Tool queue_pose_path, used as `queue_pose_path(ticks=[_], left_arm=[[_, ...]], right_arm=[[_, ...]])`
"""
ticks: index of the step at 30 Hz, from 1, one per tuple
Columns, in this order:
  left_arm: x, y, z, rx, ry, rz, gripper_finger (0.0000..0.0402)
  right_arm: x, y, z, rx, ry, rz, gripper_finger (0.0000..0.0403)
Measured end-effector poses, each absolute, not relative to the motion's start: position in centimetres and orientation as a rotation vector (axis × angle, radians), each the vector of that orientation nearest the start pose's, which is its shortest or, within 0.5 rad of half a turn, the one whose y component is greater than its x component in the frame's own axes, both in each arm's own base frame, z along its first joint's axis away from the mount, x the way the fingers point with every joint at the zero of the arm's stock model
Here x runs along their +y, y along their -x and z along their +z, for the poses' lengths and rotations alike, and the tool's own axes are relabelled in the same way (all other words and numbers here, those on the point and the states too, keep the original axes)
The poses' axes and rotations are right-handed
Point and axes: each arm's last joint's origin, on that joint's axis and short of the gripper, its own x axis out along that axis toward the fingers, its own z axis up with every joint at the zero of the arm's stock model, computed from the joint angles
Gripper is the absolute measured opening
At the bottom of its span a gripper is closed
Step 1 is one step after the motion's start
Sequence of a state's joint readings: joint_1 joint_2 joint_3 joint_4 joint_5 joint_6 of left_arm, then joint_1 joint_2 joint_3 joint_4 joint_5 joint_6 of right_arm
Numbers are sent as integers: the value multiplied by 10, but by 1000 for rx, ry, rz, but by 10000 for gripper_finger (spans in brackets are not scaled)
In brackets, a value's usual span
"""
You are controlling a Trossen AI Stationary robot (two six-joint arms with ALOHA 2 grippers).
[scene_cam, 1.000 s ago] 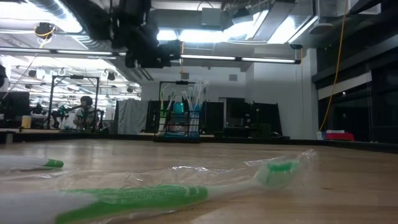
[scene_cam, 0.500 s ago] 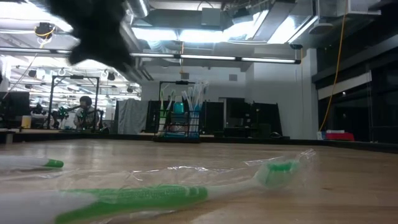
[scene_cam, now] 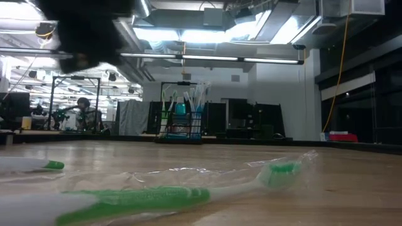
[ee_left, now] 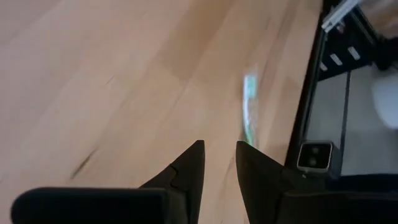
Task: Pick & Place toothbrushing station
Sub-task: Put the green toothbrush into the wire organizer
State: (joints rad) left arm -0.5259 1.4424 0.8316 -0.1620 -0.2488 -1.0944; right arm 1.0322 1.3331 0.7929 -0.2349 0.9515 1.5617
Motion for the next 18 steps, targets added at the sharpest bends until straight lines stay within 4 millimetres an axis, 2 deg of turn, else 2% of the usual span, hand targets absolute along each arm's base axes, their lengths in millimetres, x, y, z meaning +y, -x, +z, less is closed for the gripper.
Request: queue_pose_path(ticks=[5,13,18], left_arm=[[-139,-303,202,824,617,100,96],[-146,-354,166,990,511,48,97],[-163,-376,173,957,447,-62,94]], right_arm=[[212,-154,229,326,-918,-246,110],[214,-155,232,297,-937,-231,110],[221,-151,239,234,-945,-194,110]])
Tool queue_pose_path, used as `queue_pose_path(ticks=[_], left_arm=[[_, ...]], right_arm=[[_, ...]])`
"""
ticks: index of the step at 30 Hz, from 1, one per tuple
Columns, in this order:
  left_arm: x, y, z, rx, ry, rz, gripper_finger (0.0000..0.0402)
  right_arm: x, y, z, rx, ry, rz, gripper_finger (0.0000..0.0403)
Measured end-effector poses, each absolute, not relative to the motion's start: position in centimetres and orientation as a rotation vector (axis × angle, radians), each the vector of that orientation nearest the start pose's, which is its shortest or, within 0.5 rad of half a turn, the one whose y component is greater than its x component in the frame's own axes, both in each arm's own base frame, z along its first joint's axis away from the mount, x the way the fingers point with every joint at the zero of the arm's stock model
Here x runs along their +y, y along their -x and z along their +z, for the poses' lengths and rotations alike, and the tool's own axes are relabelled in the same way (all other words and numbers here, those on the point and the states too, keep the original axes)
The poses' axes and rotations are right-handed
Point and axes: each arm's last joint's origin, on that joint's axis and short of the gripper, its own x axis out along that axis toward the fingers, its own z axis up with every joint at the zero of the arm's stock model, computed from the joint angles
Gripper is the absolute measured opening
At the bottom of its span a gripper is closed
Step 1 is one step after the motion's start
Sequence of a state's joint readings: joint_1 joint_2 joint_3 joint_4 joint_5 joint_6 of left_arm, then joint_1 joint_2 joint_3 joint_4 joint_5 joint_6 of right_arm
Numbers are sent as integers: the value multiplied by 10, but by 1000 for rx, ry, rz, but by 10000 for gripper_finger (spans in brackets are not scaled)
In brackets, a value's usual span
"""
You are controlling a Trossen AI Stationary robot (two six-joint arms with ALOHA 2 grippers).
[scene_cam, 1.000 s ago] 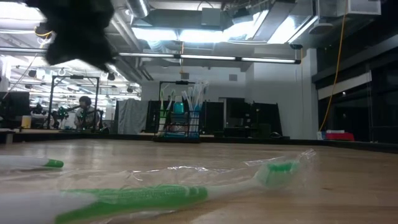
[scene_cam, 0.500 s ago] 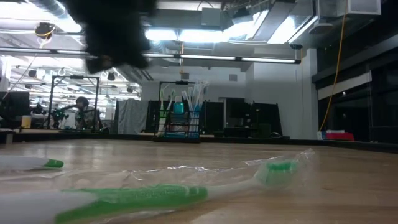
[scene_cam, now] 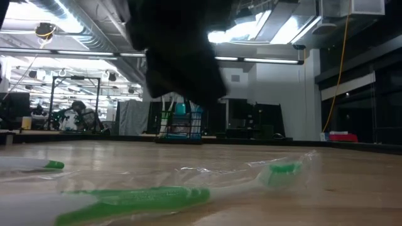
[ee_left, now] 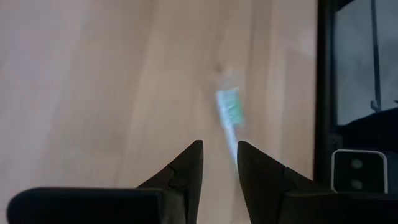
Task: Pick & Place toothbrushing station
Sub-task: Put the green toothbrush into the wire organizer
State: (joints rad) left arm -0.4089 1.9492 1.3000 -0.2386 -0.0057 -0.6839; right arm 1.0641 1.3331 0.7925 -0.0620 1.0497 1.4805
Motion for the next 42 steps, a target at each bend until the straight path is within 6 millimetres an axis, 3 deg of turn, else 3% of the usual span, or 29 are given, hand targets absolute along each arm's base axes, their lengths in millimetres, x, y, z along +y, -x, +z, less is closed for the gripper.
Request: queue_pose_path(ticks=[7,22,36,39,42], left_arm=[[-171,-396,183,890,430,-60,114],[-181,-427,155,926,486,-93,134],[-185,-432,126,978,493,-46,134],[-180,-435,124,954,503,21,124],[-171,-438,124,937,518,91,84]], right_arm=[[225,-146,240,232,-933,-169,110],[238,-121,237,293,-931,-90,110],[239,-115,234,315,-918,-86,110],[238,-114,233,321,-897,-91,110],[236,-113,231,321,-891,-110,110]])
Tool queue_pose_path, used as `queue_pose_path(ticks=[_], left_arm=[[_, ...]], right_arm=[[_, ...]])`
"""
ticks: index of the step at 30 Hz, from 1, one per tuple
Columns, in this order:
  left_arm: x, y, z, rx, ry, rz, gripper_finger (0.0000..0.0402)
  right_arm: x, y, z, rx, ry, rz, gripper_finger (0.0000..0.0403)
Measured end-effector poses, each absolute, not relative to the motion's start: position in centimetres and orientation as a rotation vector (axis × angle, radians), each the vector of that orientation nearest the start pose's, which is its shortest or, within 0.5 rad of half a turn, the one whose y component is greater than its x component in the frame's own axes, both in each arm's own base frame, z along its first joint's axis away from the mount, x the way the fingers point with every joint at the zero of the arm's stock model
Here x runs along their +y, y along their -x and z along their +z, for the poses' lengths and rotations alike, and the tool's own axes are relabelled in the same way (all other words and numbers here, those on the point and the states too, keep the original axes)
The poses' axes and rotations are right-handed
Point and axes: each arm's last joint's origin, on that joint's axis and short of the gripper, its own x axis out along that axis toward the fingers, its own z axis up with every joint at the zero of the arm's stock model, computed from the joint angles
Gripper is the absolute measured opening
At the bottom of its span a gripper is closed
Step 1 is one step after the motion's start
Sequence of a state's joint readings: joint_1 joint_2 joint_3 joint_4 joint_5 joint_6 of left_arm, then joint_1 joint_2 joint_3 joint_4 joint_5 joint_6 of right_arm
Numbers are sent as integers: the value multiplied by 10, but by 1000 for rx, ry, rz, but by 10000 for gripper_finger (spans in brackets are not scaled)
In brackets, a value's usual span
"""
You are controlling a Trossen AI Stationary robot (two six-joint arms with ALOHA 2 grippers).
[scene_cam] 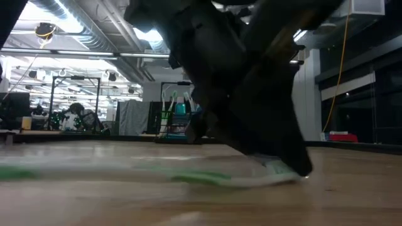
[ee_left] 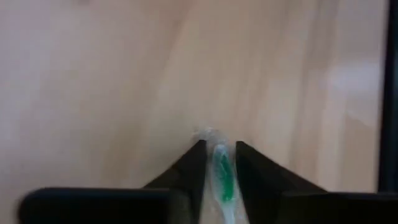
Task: Pick & Place toothbrushing station
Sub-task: Put the green toothbrush into the wire organizer
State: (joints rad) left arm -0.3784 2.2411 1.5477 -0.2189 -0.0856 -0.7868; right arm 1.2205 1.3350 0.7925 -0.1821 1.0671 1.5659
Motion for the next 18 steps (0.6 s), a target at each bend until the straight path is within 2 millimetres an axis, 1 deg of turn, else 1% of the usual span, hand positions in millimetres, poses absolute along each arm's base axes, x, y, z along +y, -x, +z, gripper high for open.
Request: queue_pose_path(ticks=[3,6,9,12,14,16,18], left_arm=[[-165,-439,125,908,520,147,20],[-155,-441,130,864,512,231,5],[-137,-443,141,789,487,355,3],[-111,-447,168,664,464,482,3],[-91,-448,188,576,433,560,2],[-70,-443,214,502,379,652,2],[-49,-436,243,416,334,733,2]], right_arm=[[234,-113,230,299,-887,-128,110],[233,-113,230,280,-877,-142,110],[231,-112,229,264,-846,-161,110],[226,-110,225,227,-803,-205,108],[221,-107,222,170,-784,-239,103],[214,-102,214,109,-776,-267,95],[208,-97,203,89,-780,-274,88]])
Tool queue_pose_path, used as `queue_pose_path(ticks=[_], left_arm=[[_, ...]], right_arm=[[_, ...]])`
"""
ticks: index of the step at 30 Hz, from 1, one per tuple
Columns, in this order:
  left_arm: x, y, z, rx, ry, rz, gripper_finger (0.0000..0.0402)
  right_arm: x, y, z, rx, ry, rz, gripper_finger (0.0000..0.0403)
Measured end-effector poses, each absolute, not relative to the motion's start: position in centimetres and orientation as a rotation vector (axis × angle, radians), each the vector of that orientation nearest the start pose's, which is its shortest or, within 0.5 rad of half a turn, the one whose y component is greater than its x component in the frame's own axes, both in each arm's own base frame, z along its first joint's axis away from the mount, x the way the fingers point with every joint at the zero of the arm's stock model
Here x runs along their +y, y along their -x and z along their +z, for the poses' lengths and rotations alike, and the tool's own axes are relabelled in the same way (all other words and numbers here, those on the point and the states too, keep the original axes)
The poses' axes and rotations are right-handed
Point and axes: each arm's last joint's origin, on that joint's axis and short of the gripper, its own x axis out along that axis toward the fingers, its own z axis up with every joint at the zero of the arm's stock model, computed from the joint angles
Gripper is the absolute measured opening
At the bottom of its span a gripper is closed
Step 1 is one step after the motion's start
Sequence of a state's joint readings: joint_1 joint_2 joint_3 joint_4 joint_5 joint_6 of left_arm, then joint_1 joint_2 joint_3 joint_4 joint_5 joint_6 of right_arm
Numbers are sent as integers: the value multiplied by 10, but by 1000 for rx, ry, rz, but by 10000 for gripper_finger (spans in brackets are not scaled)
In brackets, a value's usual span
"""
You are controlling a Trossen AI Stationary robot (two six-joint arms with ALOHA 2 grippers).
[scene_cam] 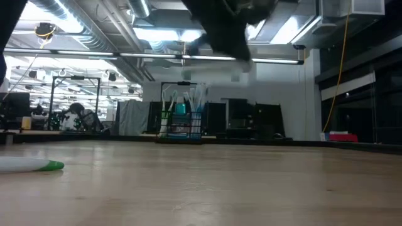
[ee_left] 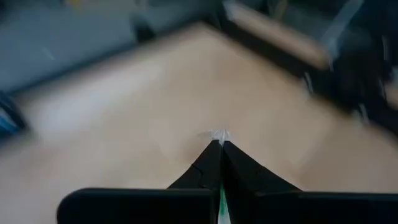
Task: Pick & Place toothbrushing station
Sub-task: Put the green toothbrush into the wire organizer
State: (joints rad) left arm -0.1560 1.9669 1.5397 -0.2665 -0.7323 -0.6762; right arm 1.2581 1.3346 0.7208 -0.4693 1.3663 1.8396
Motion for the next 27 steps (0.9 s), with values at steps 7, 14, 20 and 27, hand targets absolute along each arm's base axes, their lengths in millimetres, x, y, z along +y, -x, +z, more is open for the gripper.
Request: queue_pose_path(ticks=[7,14,20,27], left_arm=[[13,-379,300,227,264,722,2],[48,-316,327,40,190,768,2],[76,-296,322,-96,90,765,2],[108,-290,311,-166,-2,682,1]], right_arm=[[190,-86,188,336,-674,-209,90],[141,-68,192,324,-625,-72,102],[103,-59,163,271,-593,39,98],[86,-68,156,150,-481,166,98]])
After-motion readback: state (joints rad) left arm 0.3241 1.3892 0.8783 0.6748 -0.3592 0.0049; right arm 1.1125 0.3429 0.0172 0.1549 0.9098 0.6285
